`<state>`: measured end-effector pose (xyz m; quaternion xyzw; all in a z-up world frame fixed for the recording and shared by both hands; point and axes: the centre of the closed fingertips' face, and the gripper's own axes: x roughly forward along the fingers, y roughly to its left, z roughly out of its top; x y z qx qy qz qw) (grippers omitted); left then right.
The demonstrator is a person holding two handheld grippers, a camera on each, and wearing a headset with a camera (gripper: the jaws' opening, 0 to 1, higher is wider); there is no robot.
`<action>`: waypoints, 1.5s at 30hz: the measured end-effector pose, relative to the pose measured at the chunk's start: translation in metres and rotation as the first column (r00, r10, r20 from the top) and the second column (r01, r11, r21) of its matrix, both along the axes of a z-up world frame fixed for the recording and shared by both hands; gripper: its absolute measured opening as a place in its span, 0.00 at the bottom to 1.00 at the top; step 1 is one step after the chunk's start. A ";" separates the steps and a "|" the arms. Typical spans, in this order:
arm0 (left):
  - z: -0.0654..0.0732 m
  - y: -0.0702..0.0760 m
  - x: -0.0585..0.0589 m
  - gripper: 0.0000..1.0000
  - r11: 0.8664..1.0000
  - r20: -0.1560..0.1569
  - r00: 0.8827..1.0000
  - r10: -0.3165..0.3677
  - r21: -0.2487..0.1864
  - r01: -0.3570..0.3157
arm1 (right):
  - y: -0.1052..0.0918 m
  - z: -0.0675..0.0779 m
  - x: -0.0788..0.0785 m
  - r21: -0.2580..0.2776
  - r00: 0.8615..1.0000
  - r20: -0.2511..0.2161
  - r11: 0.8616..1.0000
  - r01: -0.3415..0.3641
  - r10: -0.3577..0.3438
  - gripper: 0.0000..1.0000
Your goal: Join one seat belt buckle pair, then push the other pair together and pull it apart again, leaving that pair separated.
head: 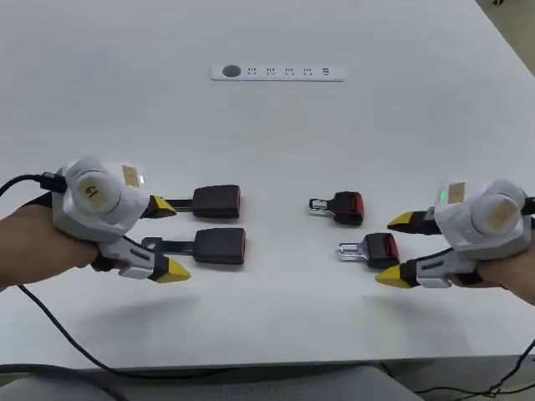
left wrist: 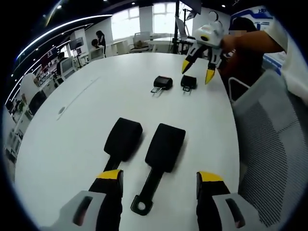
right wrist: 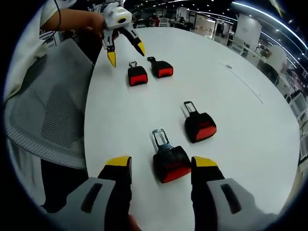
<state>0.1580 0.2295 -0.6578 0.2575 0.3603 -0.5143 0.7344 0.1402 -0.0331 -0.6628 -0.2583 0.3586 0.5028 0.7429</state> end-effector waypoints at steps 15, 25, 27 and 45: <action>-0.014 -0.025 0.006 0.54 0.992 -0.024 0.993 -0.119 0.039 0.120 | -0.008 -0.017 0.009 -0.078 0.995 -0.016 0.992 -0.103 0.102 0.47; -0.023 -0.032 0.000 0.44 0.982 -0.048 0.983 -0.176 0.058 0.178 | -0.009 -0.028 0.008 -0.105 0.988 -0.056 0.983 -0.151 0.146 0.42; -0.023 -0.034 -0.001 0.42 0.981 -0.051 0.982 -0.184 0.058 0.187 | -0.010 -0.028 0.008 -0.112 0.986 -0.056 0.981 -0.161 0.156 0.42; -0.029 -0.034 -0.003 0.35 0.972 -0.070 0.976 -0.208 0.100 0.214 | -0.010 -0.033 0.012 -0.107 0.976 -0.066 0.971 -0.216 0.210 0.34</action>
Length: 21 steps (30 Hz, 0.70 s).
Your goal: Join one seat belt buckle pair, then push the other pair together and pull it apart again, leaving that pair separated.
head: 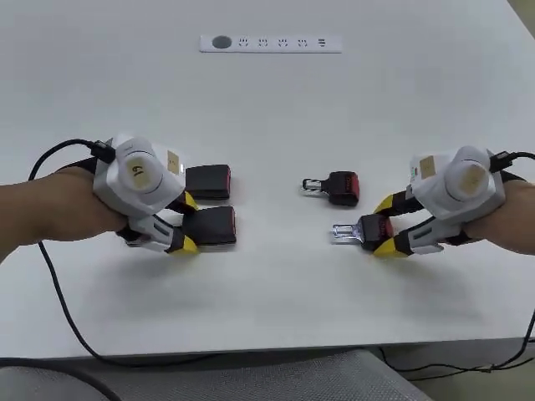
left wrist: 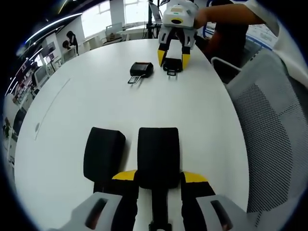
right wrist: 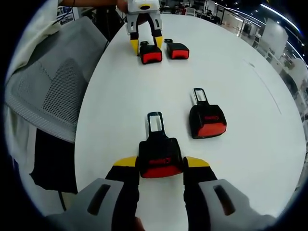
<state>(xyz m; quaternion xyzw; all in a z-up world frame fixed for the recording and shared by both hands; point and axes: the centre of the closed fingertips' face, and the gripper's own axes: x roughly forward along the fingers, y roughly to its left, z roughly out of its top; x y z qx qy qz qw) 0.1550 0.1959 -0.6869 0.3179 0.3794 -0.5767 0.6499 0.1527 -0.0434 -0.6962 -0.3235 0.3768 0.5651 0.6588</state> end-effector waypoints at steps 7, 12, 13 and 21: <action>-0.003 0.001 0.001 0.33 0.999 0.008 0.999 -0.047 0.016 0.047 | 0.000 -0.001 0.000 -0.009 1.000 -0.002 1.000 -0.017 0.017 0.33; -0.004 0.000 0.001 0.32 0.996 0.010 0.997 -0.080 0.038 0.079 | 0.002 -0.001 0.002 -0.030 0.999 -0.009 0.999 -0.043 0.043 0.33; -0.004 0.000 0.001 0.32 0.995 0.011 0.996 -0.091 0.047 0.090 | 0.002 -0.001 0.002 -0.031 0.999 -0.010 0.999 -0.044 0.044 0.33; -0.004 0.000 0.000 0.32 0.991 0.009 0.993 -0.114 0.072 0.113 | 0.005 -0.001 0.005 -0.055 0.999 -0.014 0.998 -0.044 0.043 0.33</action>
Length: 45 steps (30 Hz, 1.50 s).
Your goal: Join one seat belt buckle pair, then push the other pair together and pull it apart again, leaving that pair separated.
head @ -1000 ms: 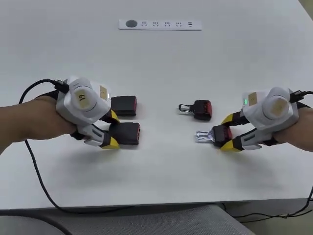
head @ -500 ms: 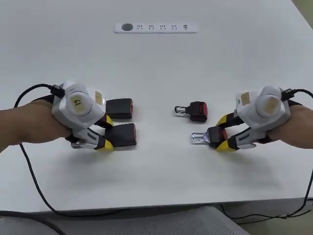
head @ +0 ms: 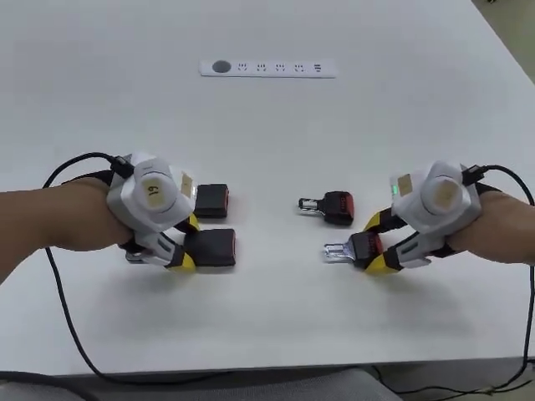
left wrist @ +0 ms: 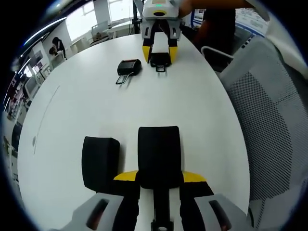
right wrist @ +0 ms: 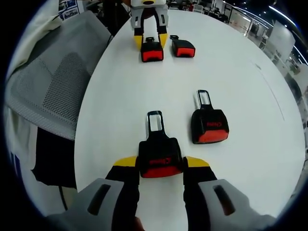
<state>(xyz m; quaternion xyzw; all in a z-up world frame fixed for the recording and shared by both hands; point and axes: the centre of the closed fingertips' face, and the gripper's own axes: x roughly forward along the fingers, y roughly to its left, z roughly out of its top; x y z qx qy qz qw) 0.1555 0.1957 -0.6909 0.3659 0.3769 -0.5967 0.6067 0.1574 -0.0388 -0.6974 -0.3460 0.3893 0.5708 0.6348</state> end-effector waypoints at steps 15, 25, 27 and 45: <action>0.002 -0.001 -0.002 0.32 1.000 -0.004 1.000 -0.001 0.004 0.001 | 0.015 0.002 -0.005 -0.001 0.999 0.008 0.999 0.034 -0.034 0.33; -0.003 0.003 0.002 0.32 1.000 -0.005 1.000 -0.006 0.006 0.006 | 0.044 0.002 -0.007 0.028 0.999 0.010 0.999 0.046 -0.047 0.33; -0.003 0.004 0.003 0.32 1.000 -0.004 1.000 -0.005 0.004 0.005 | 0.051 0.002 -0.004 0.036 0.999 0.013 0.998 0.050 -0.051 0.33; -0.004 0.004 0.004 0.32 1.000 -0.002 1.000 -0.013 0.014 0.014 | 0.117 0.002 0.002 0.120 0.998 0.034 0.991 0.051 -0.056 0.33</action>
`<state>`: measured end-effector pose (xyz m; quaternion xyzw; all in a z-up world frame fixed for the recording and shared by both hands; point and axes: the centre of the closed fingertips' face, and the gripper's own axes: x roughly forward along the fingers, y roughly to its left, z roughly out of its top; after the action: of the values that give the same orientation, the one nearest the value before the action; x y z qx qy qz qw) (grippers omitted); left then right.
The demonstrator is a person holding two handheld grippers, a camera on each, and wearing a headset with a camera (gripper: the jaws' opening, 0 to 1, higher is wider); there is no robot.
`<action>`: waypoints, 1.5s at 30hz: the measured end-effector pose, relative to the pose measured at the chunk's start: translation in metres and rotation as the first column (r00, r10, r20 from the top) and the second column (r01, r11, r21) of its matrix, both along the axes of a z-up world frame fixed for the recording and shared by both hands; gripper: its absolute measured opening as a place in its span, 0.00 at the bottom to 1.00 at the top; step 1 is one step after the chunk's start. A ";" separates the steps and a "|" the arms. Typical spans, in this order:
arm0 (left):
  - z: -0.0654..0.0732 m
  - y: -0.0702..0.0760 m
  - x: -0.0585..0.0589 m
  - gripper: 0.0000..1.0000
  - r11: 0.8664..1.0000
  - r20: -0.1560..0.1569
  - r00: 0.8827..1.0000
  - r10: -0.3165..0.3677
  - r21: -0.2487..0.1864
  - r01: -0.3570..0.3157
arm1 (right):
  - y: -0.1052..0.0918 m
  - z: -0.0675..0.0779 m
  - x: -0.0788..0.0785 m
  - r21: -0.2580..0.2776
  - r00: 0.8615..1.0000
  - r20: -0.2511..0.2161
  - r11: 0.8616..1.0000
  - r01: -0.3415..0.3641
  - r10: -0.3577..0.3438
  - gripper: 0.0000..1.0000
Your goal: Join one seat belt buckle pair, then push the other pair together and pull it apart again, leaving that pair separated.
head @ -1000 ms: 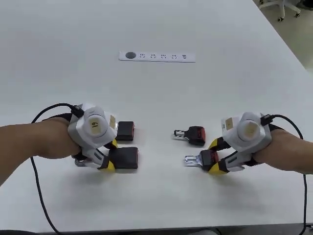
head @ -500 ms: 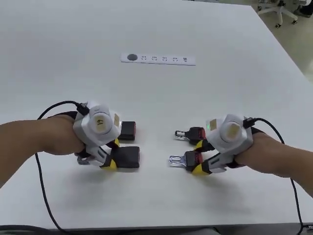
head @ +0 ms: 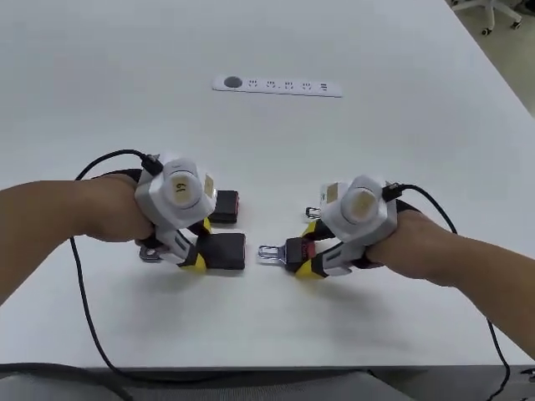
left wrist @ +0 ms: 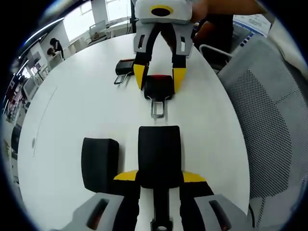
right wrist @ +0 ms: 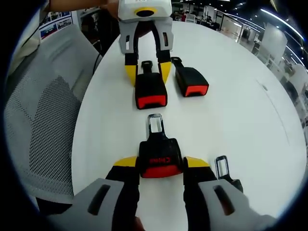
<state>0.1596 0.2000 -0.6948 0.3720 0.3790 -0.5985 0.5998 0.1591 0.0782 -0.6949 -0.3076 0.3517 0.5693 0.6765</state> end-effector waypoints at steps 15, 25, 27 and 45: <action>0.000 -0.001 -0.001 0.32 1.000 -0.004 1.000 0.002 0.005 -0.002 | 0.021 0.000 -0.003 -0.006 1.000 0.022 1.000 -0.018 0.018 0.33; -0.003 -0.001 0.000 0.32 1.000 -0.001 1.000 -0.017 0.009 0.017 | 0.030 0.000 -0.003 0.002 0.999 0.024 0.999 -0.036 0.035 0.33; -0.003 -0.001 0.000 0.32 1.000 -0.001 1.000 -0.016 0.012 0.016 | 0.032 0.001 -0.002 0.016 0.999 0.020 0.999 -0.032 0.031 0.33; 0.001 -0.003 -0.003 0.31 0.999 0.002 0.999 -0.032 0.006 0.032 | 0.042 0.003 -0.002 0.061 0.999 0.035 0.997 -0.038 0.036 0.31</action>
<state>0.1567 0.1973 -0.6940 0.3803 0.3741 -0.6064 0.5896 0.1576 0.1206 -0.6923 -0.3025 0.3167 0.5869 0.6810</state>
